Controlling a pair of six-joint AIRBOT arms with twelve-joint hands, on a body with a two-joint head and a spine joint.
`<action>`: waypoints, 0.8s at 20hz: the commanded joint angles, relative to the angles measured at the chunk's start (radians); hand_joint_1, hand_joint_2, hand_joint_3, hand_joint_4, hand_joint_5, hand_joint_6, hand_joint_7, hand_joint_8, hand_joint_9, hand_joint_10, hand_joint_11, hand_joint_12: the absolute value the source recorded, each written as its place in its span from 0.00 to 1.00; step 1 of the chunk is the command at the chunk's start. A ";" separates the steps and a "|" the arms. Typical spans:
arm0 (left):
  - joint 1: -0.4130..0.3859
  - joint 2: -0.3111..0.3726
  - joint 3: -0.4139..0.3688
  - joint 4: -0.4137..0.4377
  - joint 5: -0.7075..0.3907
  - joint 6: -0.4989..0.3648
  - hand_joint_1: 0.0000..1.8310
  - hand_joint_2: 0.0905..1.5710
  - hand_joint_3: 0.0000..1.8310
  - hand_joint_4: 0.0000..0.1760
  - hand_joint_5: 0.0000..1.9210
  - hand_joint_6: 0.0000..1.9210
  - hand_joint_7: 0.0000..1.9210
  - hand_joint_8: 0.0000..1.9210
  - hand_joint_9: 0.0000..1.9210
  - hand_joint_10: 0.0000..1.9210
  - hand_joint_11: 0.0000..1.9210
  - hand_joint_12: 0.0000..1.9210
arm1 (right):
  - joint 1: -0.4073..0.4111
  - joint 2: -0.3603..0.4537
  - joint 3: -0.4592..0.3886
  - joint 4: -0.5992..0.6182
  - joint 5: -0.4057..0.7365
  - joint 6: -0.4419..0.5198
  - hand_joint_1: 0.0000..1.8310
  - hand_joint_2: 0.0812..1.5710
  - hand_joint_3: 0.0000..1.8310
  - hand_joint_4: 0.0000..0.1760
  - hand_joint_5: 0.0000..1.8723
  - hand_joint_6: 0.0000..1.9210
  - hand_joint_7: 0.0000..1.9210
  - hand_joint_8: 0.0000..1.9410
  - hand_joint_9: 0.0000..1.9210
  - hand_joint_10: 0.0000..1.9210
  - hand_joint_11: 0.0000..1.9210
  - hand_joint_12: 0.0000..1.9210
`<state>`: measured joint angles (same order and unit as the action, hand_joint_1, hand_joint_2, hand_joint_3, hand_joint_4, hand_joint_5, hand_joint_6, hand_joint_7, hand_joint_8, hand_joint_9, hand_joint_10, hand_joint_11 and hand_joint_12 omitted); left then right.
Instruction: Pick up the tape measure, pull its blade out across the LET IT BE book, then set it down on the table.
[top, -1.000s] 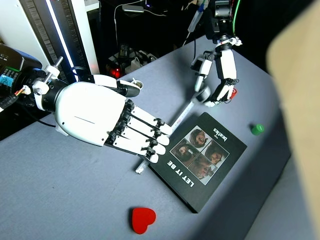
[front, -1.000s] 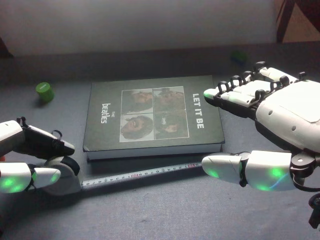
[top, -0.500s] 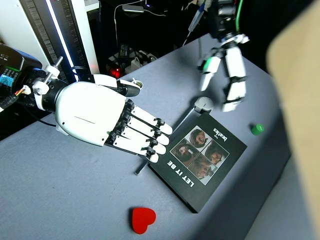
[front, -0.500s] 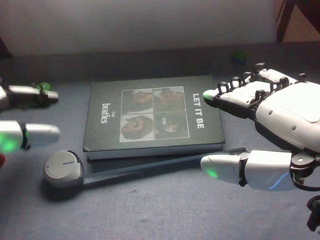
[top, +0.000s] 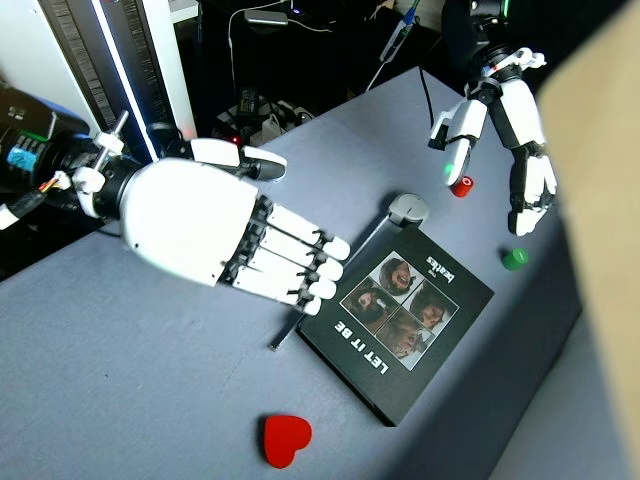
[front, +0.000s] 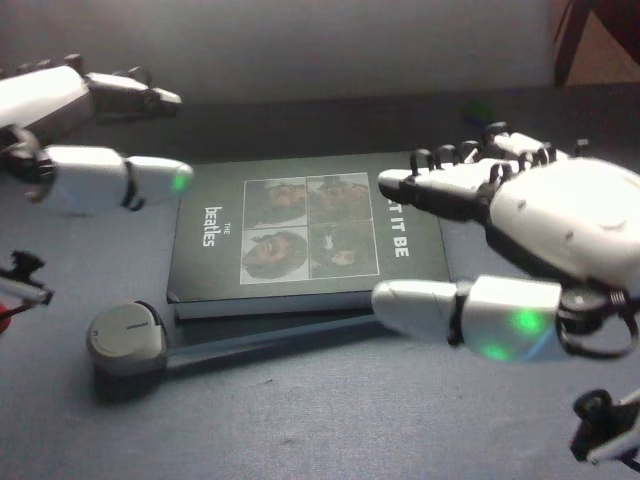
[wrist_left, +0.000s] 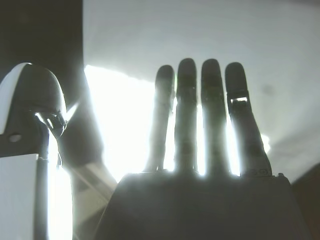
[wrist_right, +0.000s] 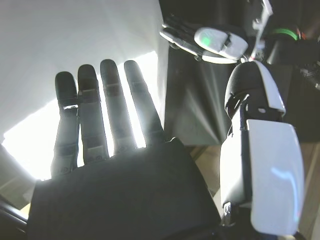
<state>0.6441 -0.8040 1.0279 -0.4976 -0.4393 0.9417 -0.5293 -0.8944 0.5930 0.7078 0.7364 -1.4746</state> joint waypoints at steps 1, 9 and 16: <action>-0.040 0.001 -0.025 -0.201 -0.089 0.219 0.35 0.73 0.00 0.00 0.34 0.51 0.32 0.69 0.38 0.70 0.36 0.74 | 0.021 0.002 0.003 -0.005 0.093 0.004 0.22 0.72 0.00 0.00 0.33 0.32 0.38 0.42 0.35 0.59 0.29 0.84; -0.226 -0.031 -0.250 -1.028 -0.184 1.337 0.39 0.79 0.01 0.00 0.66 1.00 0.69 1.00 0.74 1.00 0.77 1.00 | 0.018 -0.006 0.025 0.009 0.064 0.009 0.48 0.84 0.01 0.99 0.72 1.00 0.81 1.00 0.90 1.00 1.00 1.00; -0.152 -0.121 -0.368 -0.961 -0.383 1.132 0.38 0.82 0.00 0.00 0.64 1.00 0.71 1.00 0.75 1.00 0.79 1.00 | 0.018 -0.020 0.059 -0.018 0.055 0.066 0.52 0.86 0.00 1.00 0.66 1.00 0.80 1.00 0.89 1.00 0.98 1.00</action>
<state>0.5045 -0.9272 0.6586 -1.5166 -0.7544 2.0735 -0.5167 -0.9180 0.6510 0.7341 0.7097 -1.4170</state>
